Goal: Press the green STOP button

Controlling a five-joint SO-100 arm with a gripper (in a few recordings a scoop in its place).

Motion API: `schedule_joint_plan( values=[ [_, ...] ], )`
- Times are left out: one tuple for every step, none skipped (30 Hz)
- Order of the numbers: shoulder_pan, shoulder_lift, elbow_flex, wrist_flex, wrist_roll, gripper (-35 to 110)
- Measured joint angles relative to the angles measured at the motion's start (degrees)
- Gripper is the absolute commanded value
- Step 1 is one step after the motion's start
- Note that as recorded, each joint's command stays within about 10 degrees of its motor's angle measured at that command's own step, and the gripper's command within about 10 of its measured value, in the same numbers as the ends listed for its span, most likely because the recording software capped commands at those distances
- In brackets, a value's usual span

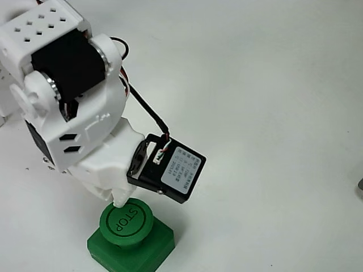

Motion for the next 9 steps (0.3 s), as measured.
schedule_joint_plan(
  values=[
    [0.00,0.44,0.00,0.53,-0.35,0],
    [0.00,1.14,0.00,0.70,-0.53,0],
    [0.00,1.85,0.00,0.88,-0.70,0],
    [0.00,2.55,0.00,1.05,-0.88,0],
    [0.00,2.99,0.00,1.41,-0.88,0],
    [0.00,3.60,0.00,1.93,-0.88,0],
    [0.00,4.22,0.00,2.37,-0.88,0],
    [0.00,5.01,0.09,2.64,-0.88,0],
    [0.00,5.89,0.09,2.81,-0.88,0]
  ],
)
